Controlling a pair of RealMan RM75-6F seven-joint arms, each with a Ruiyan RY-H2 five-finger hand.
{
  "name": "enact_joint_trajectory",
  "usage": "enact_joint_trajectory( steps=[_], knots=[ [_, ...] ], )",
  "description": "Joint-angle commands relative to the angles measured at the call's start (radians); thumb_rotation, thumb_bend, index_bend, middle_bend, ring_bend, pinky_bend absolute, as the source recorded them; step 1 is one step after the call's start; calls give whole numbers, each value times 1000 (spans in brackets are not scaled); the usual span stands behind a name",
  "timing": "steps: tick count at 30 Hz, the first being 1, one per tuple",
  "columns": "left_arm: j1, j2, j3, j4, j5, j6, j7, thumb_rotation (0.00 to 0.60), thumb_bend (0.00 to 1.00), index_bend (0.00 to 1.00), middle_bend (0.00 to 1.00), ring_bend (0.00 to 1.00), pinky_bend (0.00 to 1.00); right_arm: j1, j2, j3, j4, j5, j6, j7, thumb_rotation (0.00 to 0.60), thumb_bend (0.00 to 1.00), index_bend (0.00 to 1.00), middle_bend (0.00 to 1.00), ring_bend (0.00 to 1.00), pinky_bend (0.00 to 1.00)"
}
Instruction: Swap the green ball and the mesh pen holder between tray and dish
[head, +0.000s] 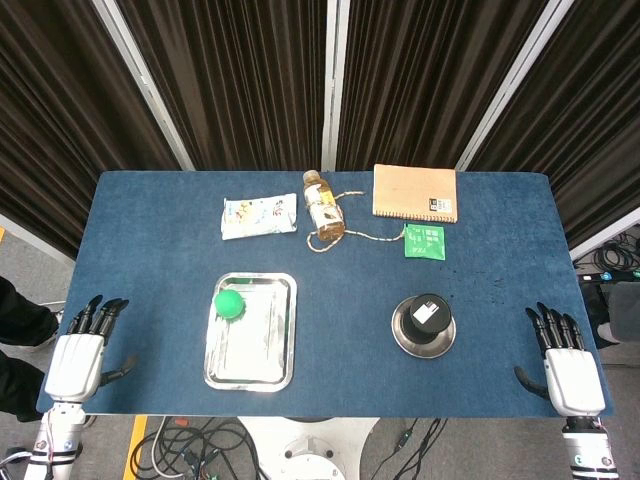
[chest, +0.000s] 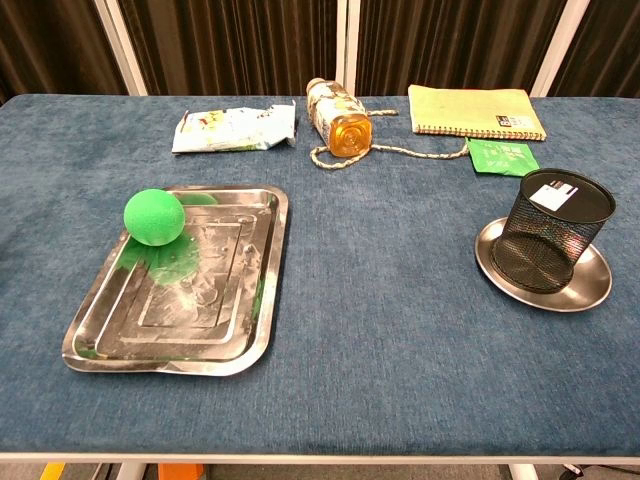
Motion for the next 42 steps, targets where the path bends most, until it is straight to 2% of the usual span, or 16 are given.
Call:
enact_joint_trajectory(
  steps=[1, 14, 21, 26, 31, 42],
  knots=[
    [0, -1, 1, 1, 0, 0, 0, 600, 148, 141, 130, 52, 184, -1, 0, 0, 1, 0, 0, 1, 600, 164, 0, 0, 0, 0],
    [-46, 12, -12, -47, 25, -45, 13, 600, 148, 142, 130, 52, 184, 0, 11, 8, -13, 4, 3, 14, 600, 164, 0, 0, 0, 0],
    [-173, 10, -45, -94, 46, -203, 21, 600, 149, 137, 130, 52, 186, 6, 25, 11, -29, -13, 9, 8, 600, 163, 0, 0, 0, 0],
    [-301, -64, -99, -51, 8, -356, 23, 600, 153, 133, 125, 52, 186, 12, 40, 13, -60, -24, 11, -5, 600, 163, 0, 0, 0, 0],
    [-384, -133, -116, 6, -30, -453, 27, 600, 154, 132, 122, 52, 187, 17, 46, 14, -75, -25, 4, -13, 600, 164, 0, 0, 0, 0],
    [-457, -189, -117, 125, -116, -542, 26, 600, 155, 133, 118, 52, 210, 16, 45, 15, -62, -13, 1, 7, 600, 163, 0, 0, 0, 0]
  ],
)
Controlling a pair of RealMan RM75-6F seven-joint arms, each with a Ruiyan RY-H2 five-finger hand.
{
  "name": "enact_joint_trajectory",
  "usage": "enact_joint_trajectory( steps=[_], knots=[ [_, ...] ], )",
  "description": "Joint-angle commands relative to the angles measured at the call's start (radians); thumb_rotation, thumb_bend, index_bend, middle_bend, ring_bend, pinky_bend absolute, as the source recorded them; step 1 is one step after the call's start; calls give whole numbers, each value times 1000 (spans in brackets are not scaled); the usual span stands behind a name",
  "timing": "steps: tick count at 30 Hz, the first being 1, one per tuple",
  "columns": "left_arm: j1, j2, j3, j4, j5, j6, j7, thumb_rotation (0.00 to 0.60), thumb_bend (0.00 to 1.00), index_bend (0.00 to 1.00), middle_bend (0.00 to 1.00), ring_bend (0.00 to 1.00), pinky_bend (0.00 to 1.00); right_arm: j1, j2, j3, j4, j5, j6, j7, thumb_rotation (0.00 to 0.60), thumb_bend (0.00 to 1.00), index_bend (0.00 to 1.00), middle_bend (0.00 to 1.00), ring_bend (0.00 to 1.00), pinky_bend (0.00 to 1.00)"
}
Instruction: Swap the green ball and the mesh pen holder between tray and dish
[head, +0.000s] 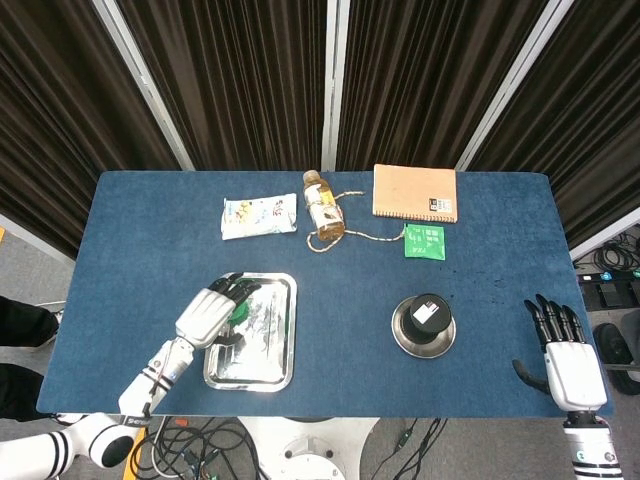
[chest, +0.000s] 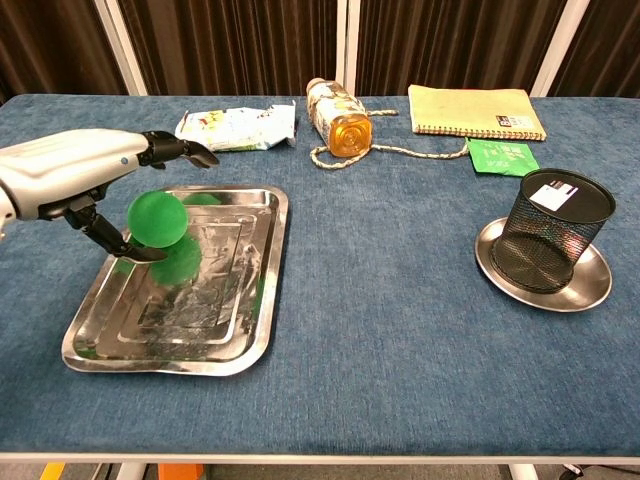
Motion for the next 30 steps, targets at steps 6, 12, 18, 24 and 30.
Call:
enact_joint_trajectory(
  steps=[6, 12, 18, 24, 30],
  knots=[
    [-35, -3, 11, 35, -46, -46, -23, 600, 162, 132, 118, 52, 277, 1, -7, -1, 12, 8, -8, 10, 600, 164, 0, 0, 0, 0],
    [-58, -22, 14, 69, -58, -55, -26, 600, 177, 142, 141, 97, 366, 1, -11, -1, 20, 10, -10, 17, 600, 164, 0, 0, 0, 0],
    [-81, -31, 11, 85, -87, -73, -18, 600, 193, 205, 229, 175, 434, -4, -13, 0, 30, 19, -7, 25, 600, 164, 0, 0, 0, 0],
    [-90, -42, 18, 97, -100, -68, -17, 600, 208, 315, 305, 253, 526, -3, -18, -1, 42, 24, -14, 36, 600, 164, 0, 0, 0, 0],
    [-97, -47, 26, 98, -86, -53, -36, 600, 226, 334, 314, 288, 574, -4, -18, 0, 46, 22, -10, 41, 600, 164, 0, 0, 0, 0]
  ],
)
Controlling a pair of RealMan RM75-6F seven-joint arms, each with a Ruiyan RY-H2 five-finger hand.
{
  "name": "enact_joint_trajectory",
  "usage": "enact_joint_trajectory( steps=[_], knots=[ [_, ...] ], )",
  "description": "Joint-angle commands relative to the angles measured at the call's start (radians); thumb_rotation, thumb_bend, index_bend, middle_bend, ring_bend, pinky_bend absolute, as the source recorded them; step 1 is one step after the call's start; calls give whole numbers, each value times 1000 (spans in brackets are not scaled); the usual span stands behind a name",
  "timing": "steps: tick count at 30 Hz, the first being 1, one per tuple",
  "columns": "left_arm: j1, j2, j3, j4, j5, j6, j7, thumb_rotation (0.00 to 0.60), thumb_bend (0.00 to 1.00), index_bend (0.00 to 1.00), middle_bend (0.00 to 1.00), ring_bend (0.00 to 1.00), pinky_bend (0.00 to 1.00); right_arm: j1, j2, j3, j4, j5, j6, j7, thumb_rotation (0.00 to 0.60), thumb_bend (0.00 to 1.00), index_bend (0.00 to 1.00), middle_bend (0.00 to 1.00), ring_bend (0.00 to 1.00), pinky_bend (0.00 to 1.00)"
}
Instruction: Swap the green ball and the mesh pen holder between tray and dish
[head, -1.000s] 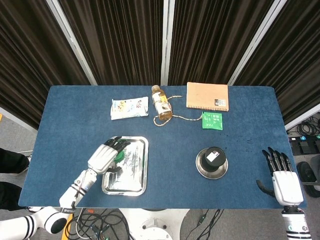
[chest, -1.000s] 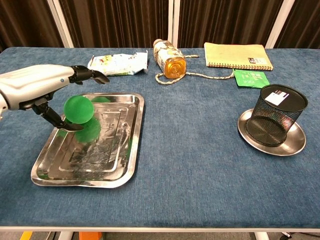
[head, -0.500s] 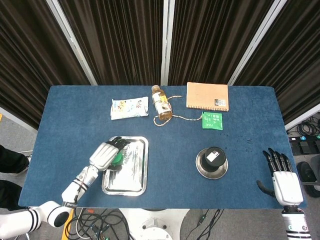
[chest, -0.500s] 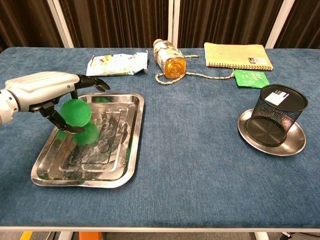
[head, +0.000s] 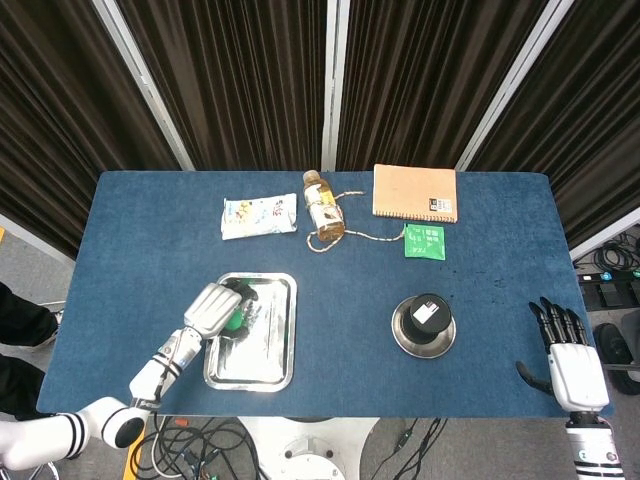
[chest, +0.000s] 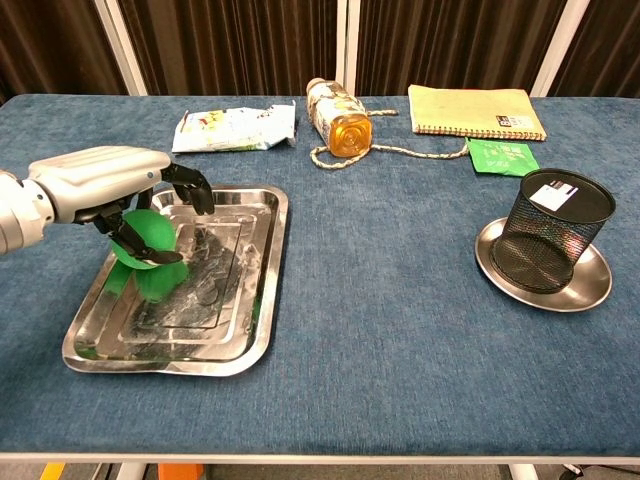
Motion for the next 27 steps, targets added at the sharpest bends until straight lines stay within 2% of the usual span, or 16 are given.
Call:
enact_joint_trajectory(
  steps=[1, 9, 16, 23, 27],
  knots=[
    [-2, -5, 3, 3, 17, 17, -16, 600, 225, 332, 313, 288, 573, -1, 1, -1, 0, -1, 1, 0, 600, 164, 0, 0, 0, 0],
    [-12, -8, 8, 5, 42, 39, -51, 600, 225, 328, 316, 293, 578, 0, 0, 0, 1, 3, -3, 1, 600, 165, 0, 0, 0, 0],
    [-54, -21, -26, -42, 60, 46, -62, 600, 225, 328, 316, 293, 577, -1, 4, 6, 2, 6, 4, 8, 600, 169, 0, 0, 0, 0],
    [-144, -109, -81, -24, 32, -13, -47, 600, 225, 324, 316, 293, 576, -13, 19, 12, 2, 5, 31, 27, 600, 169, 0, 0, 0, 0],
    [-199, -175, -109, 10, 0, -67, -82, 600, 226, 321, 315, 293, 576, -19, 26, 18, 6, 8, 43, 47, 600, 169, 0, 0, 0, 0]
  ],
)
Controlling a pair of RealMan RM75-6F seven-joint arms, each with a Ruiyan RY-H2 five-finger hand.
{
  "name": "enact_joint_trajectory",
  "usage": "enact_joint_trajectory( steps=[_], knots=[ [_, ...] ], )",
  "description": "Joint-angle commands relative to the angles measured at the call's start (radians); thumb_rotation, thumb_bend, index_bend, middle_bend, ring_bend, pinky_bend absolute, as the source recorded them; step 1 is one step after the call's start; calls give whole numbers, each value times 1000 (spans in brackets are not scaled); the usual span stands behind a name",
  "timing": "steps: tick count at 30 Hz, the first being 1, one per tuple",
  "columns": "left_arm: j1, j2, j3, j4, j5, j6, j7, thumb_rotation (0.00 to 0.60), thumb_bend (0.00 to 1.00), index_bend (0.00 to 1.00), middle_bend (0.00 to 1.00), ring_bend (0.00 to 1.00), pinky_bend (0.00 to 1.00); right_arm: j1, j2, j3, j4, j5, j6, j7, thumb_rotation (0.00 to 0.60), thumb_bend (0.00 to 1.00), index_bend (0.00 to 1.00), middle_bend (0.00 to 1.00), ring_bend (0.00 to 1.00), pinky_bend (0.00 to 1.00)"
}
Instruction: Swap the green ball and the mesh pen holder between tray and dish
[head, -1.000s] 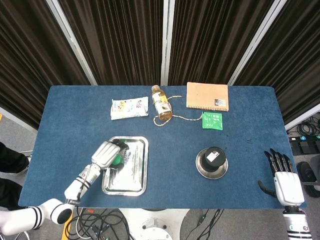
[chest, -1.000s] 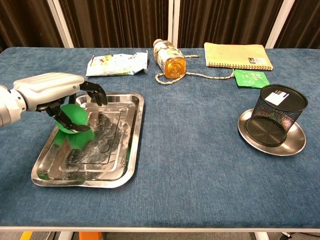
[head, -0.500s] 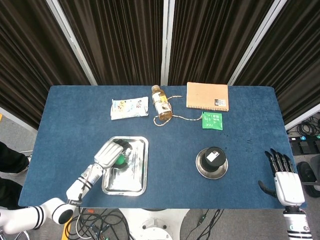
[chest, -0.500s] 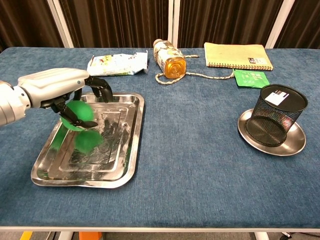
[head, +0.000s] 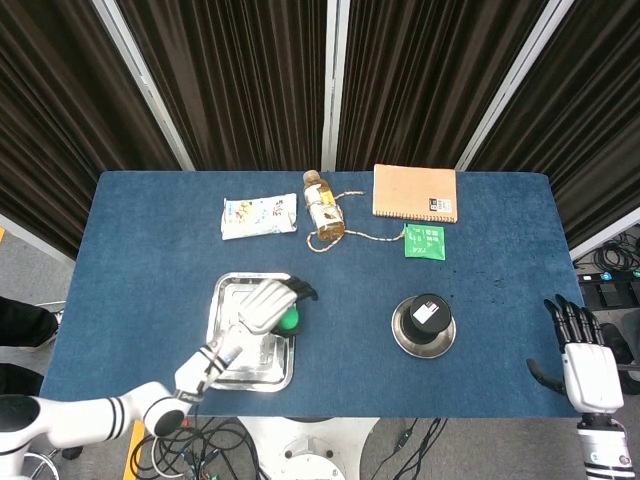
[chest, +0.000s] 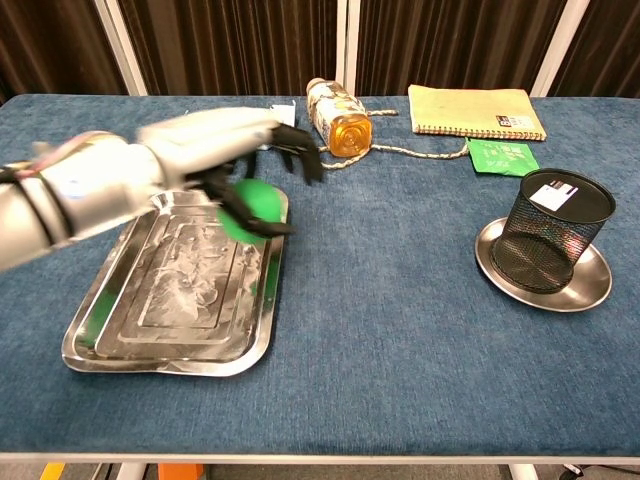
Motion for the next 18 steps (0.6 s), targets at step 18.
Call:
enact_joint_trajectory(
  steps=[18],
  knots=[
    [-138, -223, -26, 227, 1, -73, -251, 600, 237, 313, 307, 294, 576, -27, 17, 11, 40, 20, 24, 87, 600, 172, 0, 0, 0, 0]
  ],
)
